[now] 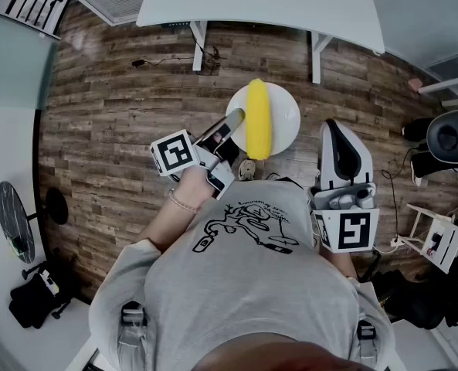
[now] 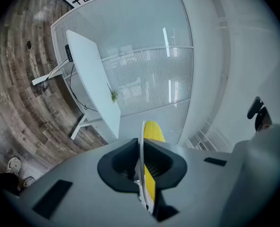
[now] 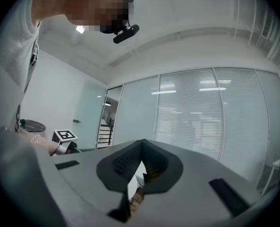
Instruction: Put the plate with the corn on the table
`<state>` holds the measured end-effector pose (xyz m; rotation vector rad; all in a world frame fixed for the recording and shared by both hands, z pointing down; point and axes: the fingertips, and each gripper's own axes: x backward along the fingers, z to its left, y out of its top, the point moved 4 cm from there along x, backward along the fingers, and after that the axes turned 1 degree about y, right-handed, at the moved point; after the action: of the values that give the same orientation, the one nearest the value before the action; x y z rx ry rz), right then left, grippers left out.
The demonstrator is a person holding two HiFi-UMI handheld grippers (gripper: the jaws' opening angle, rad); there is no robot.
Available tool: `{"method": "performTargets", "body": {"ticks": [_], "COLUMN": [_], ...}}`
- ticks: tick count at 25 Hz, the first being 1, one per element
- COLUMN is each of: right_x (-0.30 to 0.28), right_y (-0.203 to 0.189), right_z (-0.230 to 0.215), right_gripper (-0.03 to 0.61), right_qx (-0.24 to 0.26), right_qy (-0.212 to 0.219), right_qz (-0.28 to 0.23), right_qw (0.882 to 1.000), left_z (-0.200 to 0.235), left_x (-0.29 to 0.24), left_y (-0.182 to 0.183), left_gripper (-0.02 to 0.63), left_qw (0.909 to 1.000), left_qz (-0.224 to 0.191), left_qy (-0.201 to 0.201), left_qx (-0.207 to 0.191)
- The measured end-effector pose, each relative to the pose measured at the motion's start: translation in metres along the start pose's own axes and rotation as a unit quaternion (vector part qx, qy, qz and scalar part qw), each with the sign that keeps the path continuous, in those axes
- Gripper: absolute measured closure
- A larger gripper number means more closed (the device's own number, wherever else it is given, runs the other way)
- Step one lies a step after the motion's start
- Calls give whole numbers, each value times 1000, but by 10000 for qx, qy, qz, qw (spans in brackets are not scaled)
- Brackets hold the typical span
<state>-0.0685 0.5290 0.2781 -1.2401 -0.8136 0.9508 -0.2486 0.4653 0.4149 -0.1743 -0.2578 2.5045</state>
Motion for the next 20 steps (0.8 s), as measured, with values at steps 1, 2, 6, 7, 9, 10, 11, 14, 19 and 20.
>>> {"method": "performTargets", "body": {"ticks": [1, 2, 6, 7, 9, 10, 11, 14, 19, 20], "right_x": [0, 1, -3, -4, -7, -8, -9, -14, -29, -32], "right_y": [0, 1, -3, -4, -6, -6, -6, -6, -11, -11], "right_z": [2, 3, 4, 3, 1, 0, -2, -11, -27, -31], "right_gripper": [575, 574, 572, 572, 572, 572, 572, 572, 572, 572], "right_qx": [-12, -27, -95, -106, -109, -99, -87, -85, -193, -189], "right_qy": [-7, -11, 10, 6, -16, -31, -47, -70, -46, -43], "right_qz": [-33, -67, -88, -65, -40, -42, -53, -100, -149, -166], "right_qw": [10000, 10000, 9999, 9999, 9999, 9999, 9999, 9999, 9997, 9997], "left_z": [2, 4, 6, 7, 9, 10, 11, 11, 10, 11], "left_x": [2, 3, 0, 0, -2, -3, -4, -11, -27, -31], "left_y": [1, 3, 9, 9, 12, 13, 14, 17, 28, 30], "left_gripper": [581, 581, 581, 581, 581, 581, 581, 581, 581, 581], "left_qw": [10000, 10000, 10000, 10000, 10000, 10000, 10000, 10000, 9999, 9999], "left_qz": [4, 9, 5, 5, 12, 12, 10, -11, -114, -130], "left_qy": [16, 30, 9, 8, 20, 33, 51, 72, 54, 63], "left_qx": [-14, -30, -42, -31, -28, -20, -18, -67, -34, -37]}}
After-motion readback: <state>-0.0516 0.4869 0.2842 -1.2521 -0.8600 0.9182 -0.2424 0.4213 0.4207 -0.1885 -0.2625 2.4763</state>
